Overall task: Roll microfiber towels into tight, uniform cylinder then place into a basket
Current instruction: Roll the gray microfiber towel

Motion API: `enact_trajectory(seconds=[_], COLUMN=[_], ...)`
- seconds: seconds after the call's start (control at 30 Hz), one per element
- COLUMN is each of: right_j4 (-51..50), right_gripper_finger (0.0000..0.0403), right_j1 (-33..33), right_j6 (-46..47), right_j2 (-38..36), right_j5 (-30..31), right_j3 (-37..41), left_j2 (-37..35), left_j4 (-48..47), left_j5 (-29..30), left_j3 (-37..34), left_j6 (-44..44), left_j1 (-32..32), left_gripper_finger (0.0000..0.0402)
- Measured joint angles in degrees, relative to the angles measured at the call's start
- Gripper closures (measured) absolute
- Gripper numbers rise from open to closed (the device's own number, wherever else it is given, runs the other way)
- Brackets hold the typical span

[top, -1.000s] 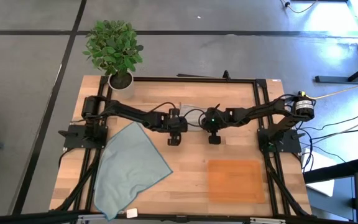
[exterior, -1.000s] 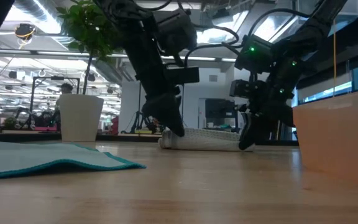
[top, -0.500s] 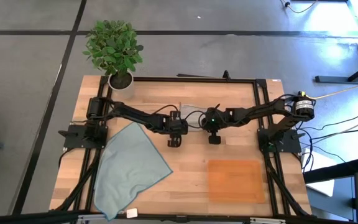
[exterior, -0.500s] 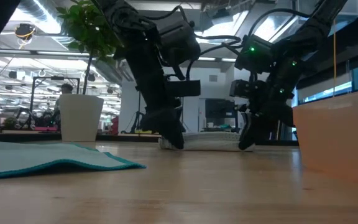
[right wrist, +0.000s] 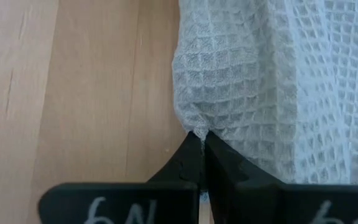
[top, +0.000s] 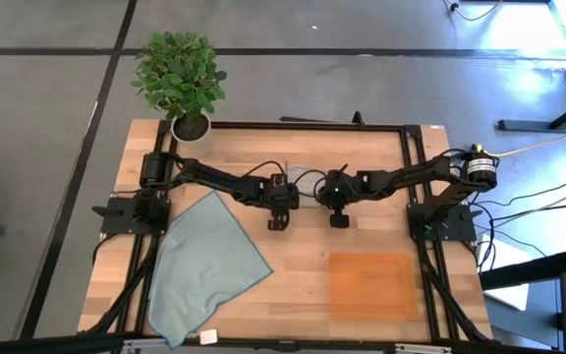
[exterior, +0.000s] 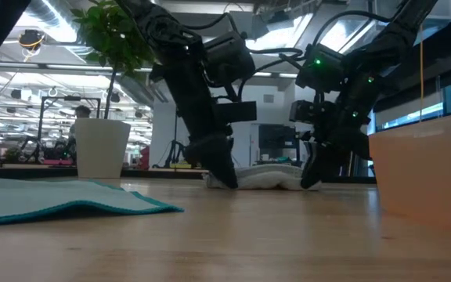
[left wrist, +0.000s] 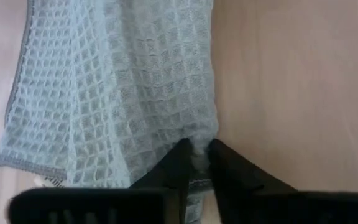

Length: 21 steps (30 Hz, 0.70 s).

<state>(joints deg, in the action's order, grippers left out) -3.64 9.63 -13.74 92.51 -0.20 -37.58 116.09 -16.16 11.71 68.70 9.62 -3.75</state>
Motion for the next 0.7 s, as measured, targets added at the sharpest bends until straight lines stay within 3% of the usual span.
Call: enact_trajectory(seconds=[0.13, 0.27, 0.53, 0.7], right_j4=[0.0, -1.7, -4.9, -6.8], right_gripper_finger=[0.0393, 0.0393, 0.0392, 0.0392], right_j1=[0.0, 0.0, -0.1, 0.0], right_j6=[0.1, 0.2, 5.3, 9.1], right_j2=[0.0, -1.1, -6.1, -7.3], right_j5=[0.0, -0.5, -6.4, -6.9], right_j3=[0.0, 0.0, 0.1, 0.1], left_j2=[-0.1, -0.3, -0.7, -0.8], left_j4=[-0.4, -4.6, -15.5, -21.4], left_j5=[-0.3, -1.7, -13.1, -14.8], left_j3=[0.0, 1.7, 8.5, 13.3], left_j6=[0.0, 0.0, 0.0, -0.5], left_j1=[0.0, -0.1, -1.7, -3.3], left_gripper_finger=[0.0395, 0.0400, 0.0401, 0.0401])
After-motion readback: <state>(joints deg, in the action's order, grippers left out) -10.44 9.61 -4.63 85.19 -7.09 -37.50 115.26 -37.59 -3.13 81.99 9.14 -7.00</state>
